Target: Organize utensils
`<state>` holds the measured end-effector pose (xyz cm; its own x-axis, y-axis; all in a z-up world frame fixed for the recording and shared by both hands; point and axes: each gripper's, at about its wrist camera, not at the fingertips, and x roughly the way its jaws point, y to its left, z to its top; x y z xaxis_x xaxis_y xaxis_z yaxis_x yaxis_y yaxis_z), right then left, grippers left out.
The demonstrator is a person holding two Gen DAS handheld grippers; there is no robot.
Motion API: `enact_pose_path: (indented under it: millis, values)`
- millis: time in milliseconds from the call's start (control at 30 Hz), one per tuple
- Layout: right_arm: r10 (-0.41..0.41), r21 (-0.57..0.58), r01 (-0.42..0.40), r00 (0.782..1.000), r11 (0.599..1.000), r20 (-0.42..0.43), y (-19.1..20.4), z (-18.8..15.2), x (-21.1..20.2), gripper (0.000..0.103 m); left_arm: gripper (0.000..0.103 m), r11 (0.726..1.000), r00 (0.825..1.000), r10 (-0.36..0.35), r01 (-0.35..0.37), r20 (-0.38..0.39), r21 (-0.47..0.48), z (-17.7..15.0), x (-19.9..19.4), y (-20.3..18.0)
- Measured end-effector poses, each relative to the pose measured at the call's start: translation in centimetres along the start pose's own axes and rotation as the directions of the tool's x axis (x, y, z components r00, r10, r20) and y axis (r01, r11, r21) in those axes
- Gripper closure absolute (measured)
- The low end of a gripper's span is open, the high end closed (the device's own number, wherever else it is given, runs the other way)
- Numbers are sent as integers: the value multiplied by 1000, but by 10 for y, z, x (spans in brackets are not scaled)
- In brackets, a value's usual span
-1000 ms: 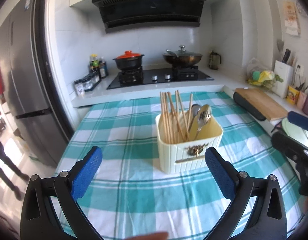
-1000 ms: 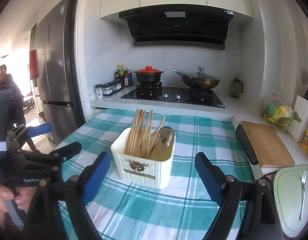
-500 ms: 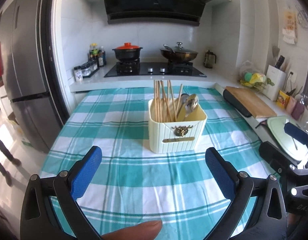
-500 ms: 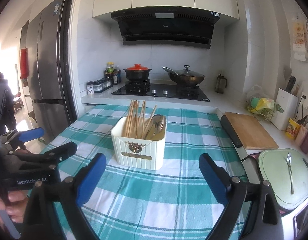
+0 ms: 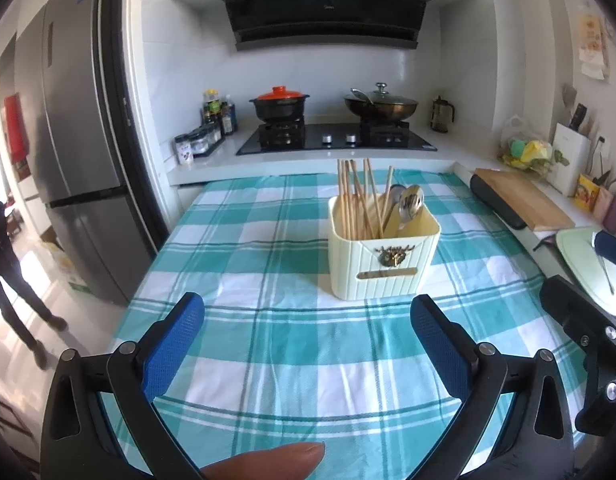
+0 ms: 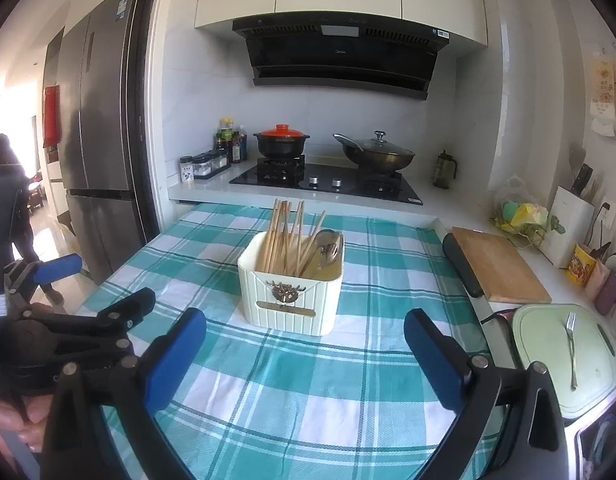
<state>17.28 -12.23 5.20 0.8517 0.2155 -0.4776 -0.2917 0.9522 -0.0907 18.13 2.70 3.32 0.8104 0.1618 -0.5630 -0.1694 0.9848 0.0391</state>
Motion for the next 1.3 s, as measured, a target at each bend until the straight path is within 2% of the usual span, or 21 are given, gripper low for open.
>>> enact_pose_path:
  millis: [1300]
  values:
    - [0,-8,0,1000,1000,-12,7,0,-8,2,0,1000,1000,-5,5,17,4,3,-10,0]
